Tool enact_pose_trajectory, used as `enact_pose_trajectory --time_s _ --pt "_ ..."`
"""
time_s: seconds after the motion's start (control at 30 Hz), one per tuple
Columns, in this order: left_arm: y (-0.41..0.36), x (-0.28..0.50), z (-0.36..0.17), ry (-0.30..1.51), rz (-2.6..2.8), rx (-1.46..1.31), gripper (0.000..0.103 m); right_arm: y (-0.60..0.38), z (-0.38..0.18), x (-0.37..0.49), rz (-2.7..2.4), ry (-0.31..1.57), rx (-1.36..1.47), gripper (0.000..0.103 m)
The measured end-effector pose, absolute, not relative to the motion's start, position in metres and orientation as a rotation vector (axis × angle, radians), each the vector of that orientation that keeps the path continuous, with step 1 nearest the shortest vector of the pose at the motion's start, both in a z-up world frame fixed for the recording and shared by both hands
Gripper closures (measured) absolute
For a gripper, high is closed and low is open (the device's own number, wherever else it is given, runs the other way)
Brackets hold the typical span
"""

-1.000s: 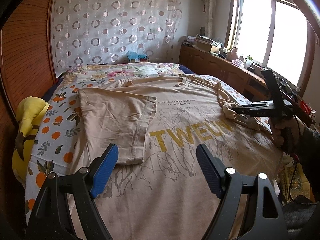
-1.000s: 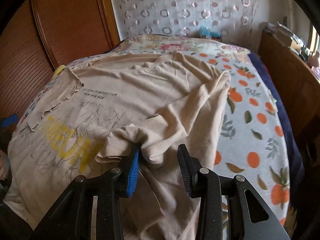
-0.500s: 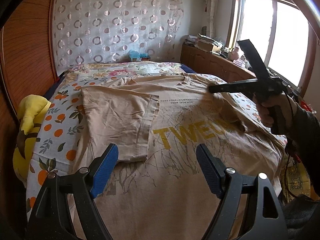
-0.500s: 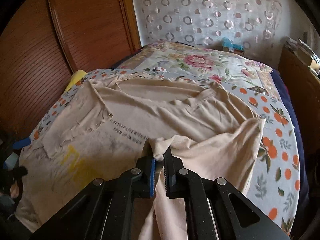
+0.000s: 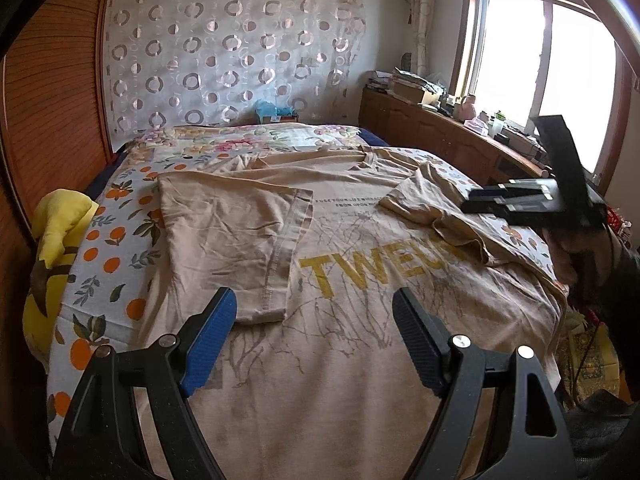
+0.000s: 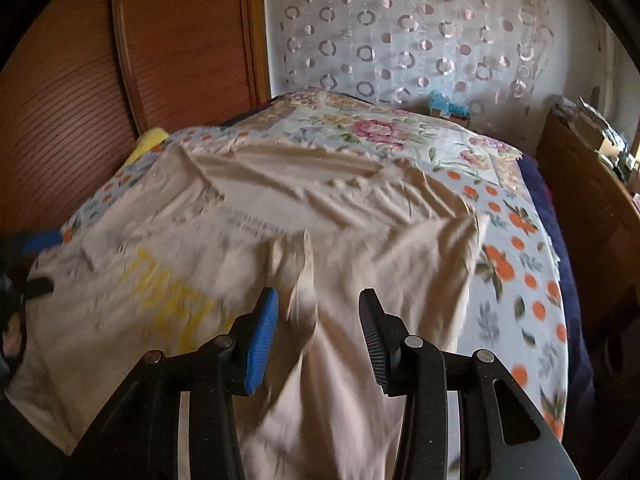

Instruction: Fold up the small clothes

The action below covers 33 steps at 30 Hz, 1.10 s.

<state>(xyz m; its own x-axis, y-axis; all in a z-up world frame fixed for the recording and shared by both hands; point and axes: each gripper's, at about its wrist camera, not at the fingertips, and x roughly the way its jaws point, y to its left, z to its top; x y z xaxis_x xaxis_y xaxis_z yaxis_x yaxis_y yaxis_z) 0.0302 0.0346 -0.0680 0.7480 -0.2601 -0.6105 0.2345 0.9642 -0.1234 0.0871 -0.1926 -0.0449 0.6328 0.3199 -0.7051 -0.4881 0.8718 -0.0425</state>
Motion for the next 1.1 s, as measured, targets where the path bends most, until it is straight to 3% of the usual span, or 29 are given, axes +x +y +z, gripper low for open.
enact_pose_trajectory --time_s 0.2,0.5,0.63,0.7,1.1 --pt "0.024 0.030 -0.069 0.681 -0.281 -0.024 0.022 -0.186 -0.054 0.046 0.524 0.765 -0.267 0.060" --pt "0.022 0.030 -0.070 0.681 -0.280 -0.025 0.022 -0.179 -0.068 0.028 0.451 0.792 -0.381 0.071" --pt "0.023 0.030 -0.070 0.681 -0.278 -0.026 0.022 -0.178 -0.072 0.025 0.452 0.796 -0.398 0.092" --pt "0.023 0.030 -0.070 0.681 -0.279 -0.026 0.022 -0.178 -0.070 0.022 0.461 0.788 -0.392 0.097" --pt "0.023 0.031 -0.071 0.680 -0.275 -0.030 0.022 -0.200 -0.063 0.016 0.538 0.811 -0.297 0.095"
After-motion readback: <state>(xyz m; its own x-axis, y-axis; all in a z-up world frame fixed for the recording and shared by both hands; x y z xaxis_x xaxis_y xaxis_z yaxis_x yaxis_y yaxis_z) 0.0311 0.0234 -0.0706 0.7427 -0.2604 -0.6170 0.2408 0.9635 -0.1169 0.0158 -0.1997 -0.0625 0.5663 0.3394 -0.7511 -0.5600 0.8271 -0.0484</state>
